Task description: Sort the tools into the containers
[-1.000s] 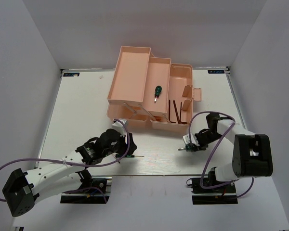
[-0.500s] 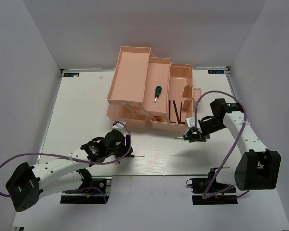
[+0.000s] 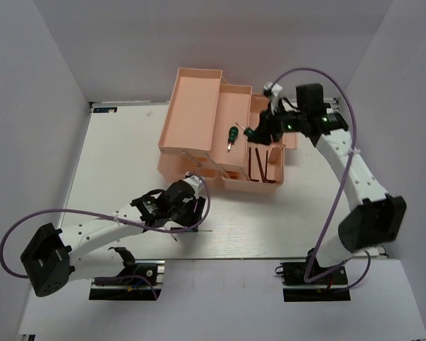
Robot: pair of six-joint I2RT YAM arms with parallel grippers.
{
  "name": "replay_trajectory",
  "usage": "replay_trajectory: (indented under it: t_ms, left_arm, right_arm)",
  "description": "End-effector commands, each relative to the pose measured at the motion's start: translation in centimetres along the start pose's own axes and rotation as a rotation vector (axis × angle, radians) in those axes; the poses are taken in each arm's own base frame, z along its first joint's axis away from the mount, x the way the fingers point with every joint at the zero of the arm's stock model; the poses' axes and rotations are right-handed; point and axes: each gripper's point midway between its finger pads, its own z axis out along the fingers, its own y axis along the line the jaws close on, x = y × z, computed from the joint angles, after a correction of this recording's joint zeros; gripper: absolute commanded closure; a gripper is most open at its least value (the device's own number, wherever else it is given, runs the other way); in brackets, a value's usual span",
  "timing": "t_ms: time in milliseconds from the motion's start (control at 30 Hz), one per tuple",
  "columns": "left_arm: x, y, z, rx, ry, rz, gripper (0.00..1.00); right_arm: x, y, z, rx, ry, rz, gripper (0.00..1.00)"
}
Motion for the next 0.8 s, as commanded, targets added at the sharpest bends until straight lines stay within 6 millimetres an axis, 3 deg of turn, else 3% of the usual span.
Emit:
replay_trajectory:
  t_ms: [0, 100, 233, 267, 300, 400, 433, 633, 700, 767]
  left_arm:
    - [-0.7, -0.9, -0.7, 0.03, 0.049, 0.126, 0.3]
    - [-0.4, -0.6, -0.8, -0.009, 0.113, 0.163, 0.29]
    - [1.3, 0.6, -0.2, -0.09, 0.232, 0.219, 0.29]
    - [1.6, 0.7, -0.1, -0.099, 0.255, 0.222, 0.29]
    - [2.0, 0.6, 0.2, -0.1, 0.273, 0.232, 0.29]
    - [2.6, 0.6, 0.8, -0.109, 0.318, 0.267, 0.29]
    - [2.8, 0.5, 0.9, -0.104, 0.33, 0.267, 0.29]
    - [2.1, -0.3, 1.0, -0.044, 0.331, 0.338, 0.33]
    - [2.5, -0.4, 1.1, -0.033, 0.348, 0.351, 0.33]
    - [3.4, -0.1, 1.8, -0.034, 0.394, 0.374, 0.33]
  right_arm:
    - [-7.0, -2.9, 2.0, 0.143, -0.128, 0.264, 1.0]
    - [-7.4, -5.3, 5.6, 0.172, -0.099, 0.395, 1.0]
    - [-6.8, -6.8, 8.3, 0.231, -0.06, 0.406, 0.97]
    - [-6.1, -7.2, 8.9, 0.221, -0.043, 0.42, 0.81]
    - [-5.5, -7.2, 9.1, 0.215, -0.023, 0.434, 0.55]
    - [-5.0, -6.7, 9.2, 0.161, -0.009, 0.42, 0.26]
    - [-5.0, -6.7, 9.0, 0.162, -0.008, 0.413, 0.22]
    - [-3.6, -6.2, 7.4, 0.154, 0.001, 0.409, 0.16]
    - [-2.6, -6.0, 6.5, 0.16, 0.004, 0.426, 0.15]
    - [-2.8, -5.9, 6.0, 0.151, -0.021, 0.418, 0.12]
